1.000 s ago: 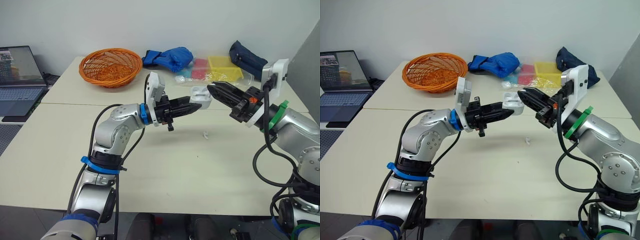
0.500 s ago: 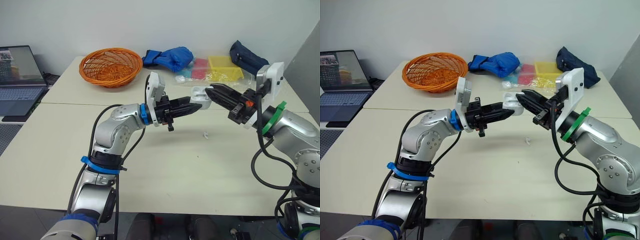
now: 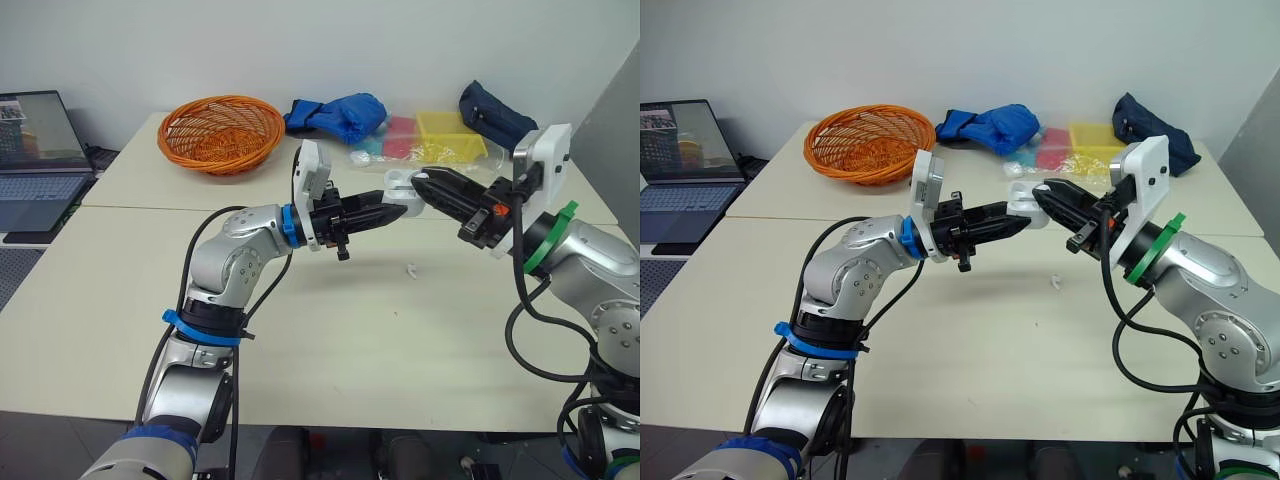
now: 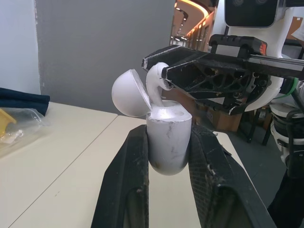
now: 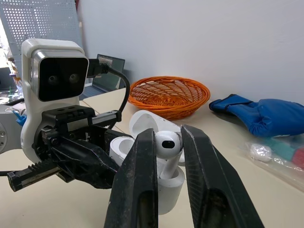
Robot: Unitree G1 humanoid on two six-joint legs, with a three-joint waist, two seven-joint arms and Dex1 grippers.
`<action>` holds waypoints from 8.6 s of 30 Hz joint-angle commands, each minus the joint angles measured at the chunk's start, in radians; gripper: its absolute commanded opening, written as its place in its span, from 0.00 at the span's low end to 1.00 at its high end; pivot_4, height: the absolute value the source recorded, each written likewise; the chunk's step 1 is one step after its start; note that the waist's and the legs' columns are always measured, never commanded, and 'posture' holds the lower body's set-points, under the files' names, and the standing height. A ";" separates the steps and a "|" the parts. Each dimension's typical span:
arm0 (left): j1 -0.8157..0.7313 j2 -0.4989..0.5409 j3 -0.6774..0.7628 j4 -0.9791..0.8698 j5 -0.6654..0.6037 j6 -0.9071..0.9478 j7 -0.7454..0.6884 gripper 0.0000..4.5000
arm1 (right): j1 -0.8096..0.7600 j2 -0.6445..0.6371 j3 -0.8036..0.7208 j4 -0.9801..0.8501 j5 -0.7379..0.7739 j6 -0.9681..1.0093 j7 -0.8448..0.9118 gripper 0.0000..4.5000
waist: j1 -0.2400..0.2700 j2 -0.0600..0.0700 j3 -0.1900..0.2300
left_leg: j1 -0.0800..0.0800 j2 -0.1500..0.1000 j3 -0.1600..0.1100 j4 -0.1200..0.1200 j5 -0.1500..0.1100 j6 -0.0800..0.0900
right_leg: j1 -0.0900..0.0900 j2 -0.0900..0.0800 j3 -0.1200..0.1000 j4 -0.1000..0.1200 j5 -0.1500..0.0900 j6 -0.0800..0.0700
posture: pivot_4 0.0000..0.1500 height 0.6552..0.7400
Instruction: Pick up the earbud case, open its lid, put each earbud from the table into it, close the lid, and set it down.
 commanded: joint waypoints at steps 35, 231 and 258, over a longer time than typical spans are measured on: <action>0.022 0.092 0.056 -0.043 0.003 -0.026 0.008 0.17 | 0.210 -0.012 0.144 0.257 -0.258 -0.098 -0.002 0.99 | -0.006 -0.001 0.000 | -0.005 0.001 0.000 -0.002 0.000 0.001 | -0.001 0.001 0.000 -0.010 0.003 0.001 | 1.00 1.00; 0.102 0.045 0.014 -0.134 0.017 -0.002 0.045 0.17 | 0.695 -0.678 0.087 0.646 -0.809 -0.633 0.902 0.19 | 0.002 -0.002 0.000 | 0.003 0.000 0.003 0.004 0.000 0.000 | 0.007 0.001 0.002 -0.009 0.008 0.004 | 1.00 1.00; 0.096 0.049 0.013 -0.137 0.019 -0.002 0.044 0.17 | 0.700 -0.653 0.072 0.586 -0.798 -0.578 0.917 0.53 | 0.002 -0.002 -0.001 | 0.005 0.000 0.003 0.003 0.000 0.000 | 0.008 0.002 0.003 -0.008 0.008 0.004 | 1.00 1.00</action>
